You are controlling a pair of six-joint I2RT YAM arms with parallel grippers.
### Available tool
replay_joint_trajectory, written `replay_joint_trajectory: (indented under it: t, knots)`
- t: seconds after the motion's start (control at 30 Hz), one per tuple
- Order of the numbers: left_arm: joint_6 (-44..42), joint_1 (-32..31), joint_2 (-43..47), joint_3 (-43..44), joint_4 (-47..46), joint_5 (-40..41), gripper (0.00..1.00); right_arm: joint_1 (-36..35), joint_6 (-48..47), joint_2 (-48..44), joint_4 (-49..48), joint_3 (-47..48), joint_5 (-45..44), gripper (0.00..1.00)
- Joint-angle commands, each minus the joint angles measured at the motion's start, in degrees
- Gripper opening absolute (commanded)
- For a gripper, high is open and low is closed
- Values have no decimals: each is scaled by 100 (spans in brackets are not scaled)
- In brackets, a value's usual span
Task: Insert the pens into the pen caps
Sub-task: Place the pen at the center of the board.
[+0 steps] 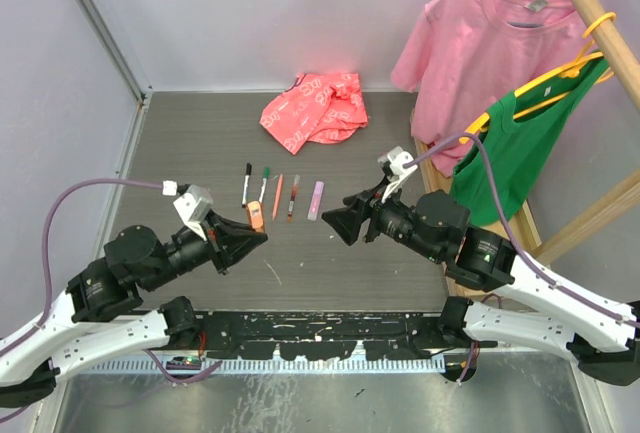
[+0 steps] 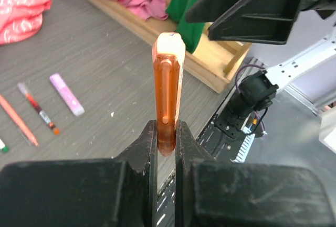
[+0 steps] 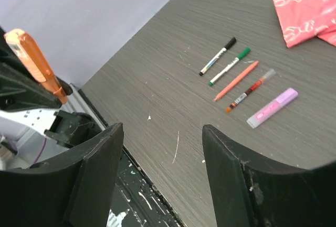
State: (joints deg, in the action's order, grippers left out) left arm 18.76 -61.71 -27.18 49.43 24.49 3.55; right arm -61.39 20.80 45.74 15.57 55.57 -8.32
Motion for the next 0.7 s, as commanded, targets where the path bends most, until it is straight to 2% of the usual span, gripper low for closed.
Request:
replay_joint_trajectory:
  t: [0.0,0.23,0.67]
  knots:
    - [508,24,-158,17,364,674,0,-31,1040,-48,-207,-35,-923,68]
    - [567,25,-715,-65,276,1182,0,-158,1396,42,-633,-267,-1324,71]
    - [857,27,-1817,86,-186,1251,0,-216,1298,778,-1289,-101,-993,71]
